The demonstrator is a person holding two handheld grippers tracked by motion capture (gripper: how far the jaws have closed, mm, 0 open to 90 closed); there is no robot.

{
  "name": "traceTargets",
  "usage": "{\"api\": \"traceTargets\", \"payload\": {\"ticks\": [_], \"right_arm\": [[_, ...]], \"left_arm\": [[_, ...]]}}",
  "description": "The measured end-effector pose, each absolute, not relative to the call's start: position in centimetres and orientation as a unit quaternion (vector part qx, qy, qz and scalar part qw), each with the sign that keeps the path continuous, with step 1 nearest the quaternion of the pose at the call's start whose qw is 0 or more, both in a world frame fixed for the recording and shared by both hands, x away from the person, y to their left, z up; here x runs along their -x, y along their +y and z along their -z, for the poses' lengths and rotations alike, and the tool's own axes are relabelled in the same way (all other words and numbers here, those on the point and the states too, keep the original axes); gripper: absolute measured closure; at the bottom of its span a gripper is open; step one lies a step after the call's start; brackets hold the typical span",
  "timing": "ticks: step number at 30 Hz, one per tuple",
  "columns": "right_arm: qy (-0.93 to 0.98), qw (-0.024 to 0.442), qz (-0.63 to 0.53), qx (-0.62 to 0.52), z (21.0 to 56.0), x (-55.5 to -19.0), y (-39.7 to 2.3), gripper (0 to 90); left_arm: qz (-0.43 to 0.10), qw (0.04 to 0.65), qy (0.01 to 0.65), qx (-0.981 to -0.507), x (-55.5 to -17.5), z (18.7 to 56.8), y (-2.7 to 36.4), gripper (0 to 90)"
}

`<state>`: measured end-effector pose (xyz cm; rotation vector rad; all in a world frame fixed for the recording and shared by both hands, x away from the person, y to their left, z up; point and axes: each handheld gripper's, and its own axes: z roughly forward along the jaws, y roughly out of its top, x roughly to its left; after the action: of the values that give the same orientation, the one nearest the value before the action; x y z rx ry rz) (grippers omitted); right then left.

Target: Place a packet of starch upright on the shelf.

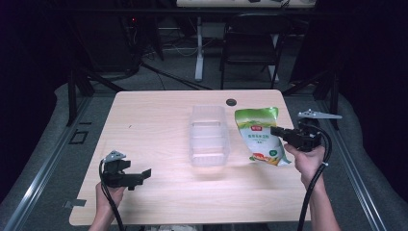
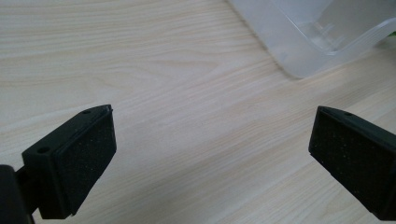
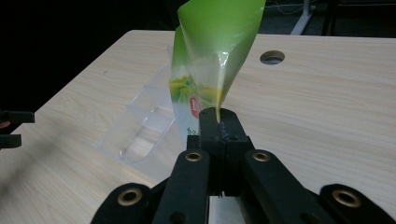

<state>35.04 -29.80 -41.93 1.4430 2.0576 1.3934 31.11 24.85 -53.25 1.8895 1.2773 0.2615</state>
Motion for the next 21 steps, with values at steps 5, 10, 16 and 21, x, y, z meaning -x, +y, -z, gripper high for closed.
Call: {"api": "traceTargets", "payload": {"ticks": [5, 10, 16, 21], "right_arm": [[0.706, 0.139, -0.483, -0.499, 41.5, -35.5, -29.8, 90.0], [0.707, 0.141, -0.482, -0.497, 41.1, -35.9, -29.6, 90.0], [0.706, 0.144, -0.483, -0.499, 40.5, -36.6, -29.4, 90.0], [0.708, 0.150, -0.480, -0.495, 39.9, -37.0, -29.2, 90.0]], "left_arm": [[-0.105, 0.412, 0.507, -0.749, -31.1, 53.3, 24.9, 0.9], [-0.105, 0.411, 0.508, -0.750, -31.1, 53.3, 24.9, 0.9], [-0.104, 0.410, 0.509, -0.749, -31.1, 53.3, 24.9, 1.0], [-0.104, 0.411, 0.509, -0.750, -31.2, 53.3, 24.9, 1.0]]}}
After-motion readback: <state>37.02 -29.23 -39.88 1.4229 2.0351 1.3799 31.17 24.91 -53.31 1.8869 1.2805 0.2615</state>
